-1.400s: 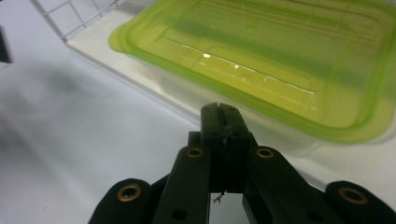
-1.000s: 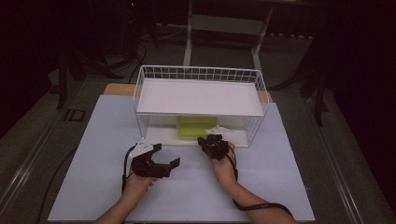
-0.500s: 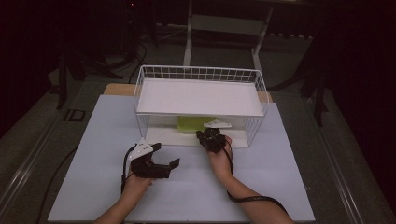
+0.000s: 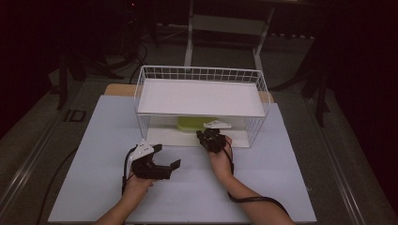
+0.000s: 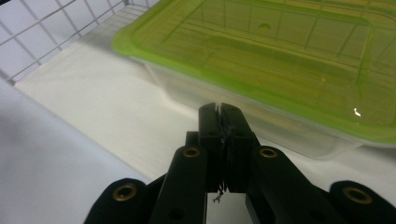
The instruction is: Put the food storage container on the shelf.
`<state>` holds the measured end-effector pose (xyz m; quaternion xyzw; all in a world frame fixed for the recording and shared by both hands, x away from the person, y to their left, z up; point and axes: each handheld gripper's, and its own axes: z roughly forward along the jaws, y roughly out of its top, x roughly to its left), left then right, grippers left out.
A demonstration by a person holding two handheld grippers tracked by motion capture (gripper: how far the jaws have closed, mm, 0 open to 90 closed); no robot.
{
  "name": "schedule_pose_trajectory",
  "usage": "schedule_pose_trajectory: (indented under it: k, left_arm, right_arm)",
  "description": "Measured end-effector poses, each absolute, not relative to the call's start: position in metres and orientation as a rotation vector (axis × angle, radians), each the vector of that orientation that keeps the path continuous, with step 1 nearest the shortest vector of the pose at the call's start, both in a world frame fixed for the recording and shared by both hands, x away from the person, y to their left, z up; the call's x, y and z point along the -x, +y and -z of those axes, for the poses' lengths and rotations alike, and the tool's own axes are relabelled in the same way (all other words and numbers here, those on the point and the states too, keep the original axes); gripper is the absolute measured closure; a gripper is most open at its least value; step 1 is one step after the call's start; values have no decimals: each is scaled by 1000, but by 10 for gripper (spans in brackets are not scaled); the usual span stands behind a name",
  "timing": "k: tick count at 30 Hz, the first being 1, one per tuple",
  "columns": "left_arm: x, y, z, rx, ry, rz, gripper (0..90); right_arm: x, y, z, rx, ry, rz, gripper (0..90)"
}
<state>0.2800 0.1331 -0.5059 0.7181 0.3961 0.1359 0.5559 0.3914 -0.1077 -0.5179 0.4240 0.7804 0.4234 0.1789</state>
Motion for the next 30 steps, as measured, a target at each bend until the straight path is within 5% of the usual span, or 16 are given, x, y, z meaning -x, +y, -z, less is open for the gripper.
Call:
schedule_pose_trajectory:
  k: [11,17,18,26,30]
  left_arm:
    - [-283,133,501,-1665,899,-242,10]
    - [-284,128,497,-1688,838,-245,10]
    - [-284,124,493,-1712,803,-254,10]
    - [-282,120,486,-1732,765,-222,10]
    - [-279,122,485,-1738,757,-213,10]
  right_arm:
    - [-364,-121,507,-1137,2219,-1232,775]
    - [-345,-134,495,-1050,2233,-1239,648]
    - [-341,-138,490,-1040,2230,-1265,503]
    - [-331,-146,484,-1058,2265,-1339,176]
    - [-326,-150,486,-1069,2318,-1376,149]
